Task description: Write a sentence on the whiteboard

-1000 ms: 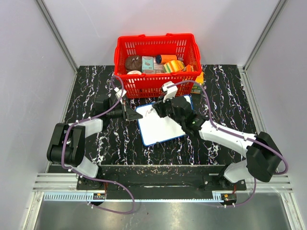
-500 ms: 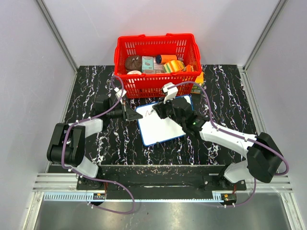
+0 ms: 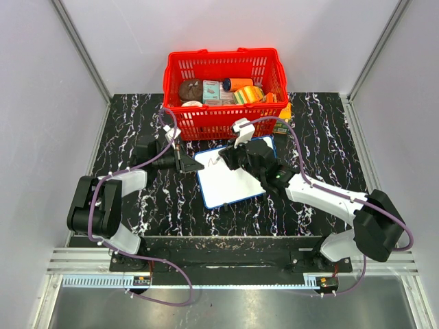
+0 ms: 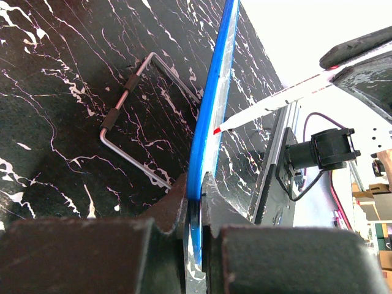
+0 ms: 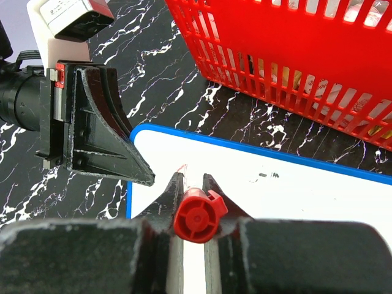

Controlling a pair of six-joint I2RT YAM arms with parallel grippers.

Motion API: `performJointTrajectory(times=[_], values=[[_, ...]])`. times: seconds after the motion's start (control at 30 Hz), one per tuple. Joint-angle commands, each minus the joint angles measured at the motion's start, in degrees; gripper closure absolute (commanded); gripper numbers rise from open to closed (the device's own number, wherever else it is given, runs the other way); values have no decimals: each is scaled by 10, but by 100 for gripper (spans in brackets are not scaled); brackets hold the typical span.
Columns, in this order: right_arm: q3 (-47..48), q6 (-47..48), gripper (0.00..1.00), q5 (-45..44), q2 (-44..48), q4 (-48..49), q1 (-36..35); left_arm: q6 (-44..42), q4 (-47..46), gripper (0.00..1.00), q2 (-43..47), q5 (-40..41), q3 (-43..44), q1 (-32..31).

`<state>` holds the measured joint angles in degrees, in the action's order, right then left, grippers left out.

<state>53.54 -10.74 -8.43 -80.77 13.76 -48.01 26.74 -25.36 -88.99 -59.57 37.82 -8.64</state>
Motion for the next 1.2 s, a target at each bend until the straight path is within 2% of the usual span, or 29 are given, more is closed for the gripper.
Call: performJointTrajectory(times=[0.0, 0.93, 1.17], values=[[3, 13, 100, -44, 11, -9, -2, -68, -4, 100, -7, 54, -7, -3], [46, 20, 100, -94, -3, -5, -2, -68, -4, 100, -7, 53, -7, -3], [30, 19, 100, -62, 26, -2, -2, -68, -4, 100, -7, 54, -7, -3]])
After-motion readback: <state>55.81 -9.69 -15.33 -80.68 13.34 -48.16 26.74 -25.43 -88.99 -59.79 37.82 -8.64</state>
